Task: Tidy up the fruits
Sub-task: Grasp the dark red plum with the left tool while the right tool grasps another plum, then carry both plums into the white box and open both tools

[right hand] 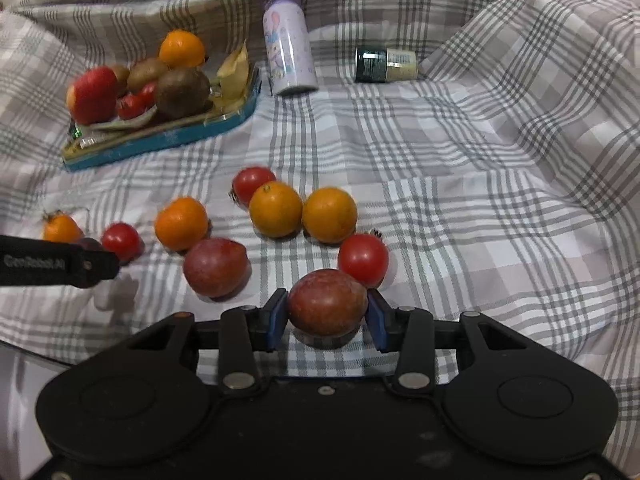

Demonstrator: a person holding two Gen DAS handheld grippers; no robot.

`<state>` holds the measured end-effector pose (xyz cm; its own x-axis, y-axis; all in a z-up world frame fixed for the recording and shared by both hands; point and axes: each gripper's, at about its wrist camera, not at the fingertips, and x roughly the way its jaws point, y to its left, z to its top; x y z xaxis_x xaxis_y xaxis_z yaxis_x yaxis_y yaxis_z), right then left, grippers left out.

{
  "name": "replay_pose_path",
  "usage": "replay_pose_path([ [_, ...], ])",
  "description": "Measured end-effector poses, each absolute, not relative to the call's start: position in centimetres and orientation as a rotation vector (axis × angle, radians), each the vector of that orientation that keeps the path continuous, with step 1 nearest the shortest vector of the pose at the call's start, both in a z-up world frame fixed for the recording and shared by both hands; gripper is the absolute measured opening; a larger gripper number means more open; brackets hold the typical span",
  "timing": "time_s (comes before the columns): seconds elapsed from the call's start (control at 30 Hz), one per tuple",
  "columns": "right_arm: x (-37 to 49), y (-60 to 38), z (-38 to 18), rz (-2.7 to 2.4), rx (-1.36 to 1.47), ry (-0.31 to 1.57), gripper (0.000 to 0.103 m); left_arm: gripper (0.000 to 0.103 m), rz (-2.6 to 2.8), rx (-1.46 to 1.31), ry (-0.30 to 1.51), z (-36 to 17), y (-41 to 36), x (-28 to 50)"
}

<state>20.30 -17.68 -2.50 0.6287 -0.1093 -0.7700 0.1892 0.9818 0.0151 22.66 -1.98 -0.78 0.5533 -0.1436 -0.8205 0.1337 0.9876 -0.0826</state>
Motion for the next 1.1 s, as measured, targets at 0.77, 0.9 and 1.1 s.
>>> replay_pose_path([
  [0.77, 8.8, -13.9, -0.7, -0.015, 0.072, 1.082, 0.044, 0.045, -0.034, -0.029, 1.208, -2.2, 3.5, 10.5],
  [0.9, 8.4, -14.0, -1.2, -0.064, 0.055, 1.092, 0.044, 0.045, -0.006, -0.033, 1.223, -2.8, 3.7, 9.6],
  [1.1, 8.7, -14.1, -1.1, -0.073, 0.063, 1.087, 0.044, 0.045, 0.016, -0.008, 1.194, -2.6, 3.0, 9.9],
])
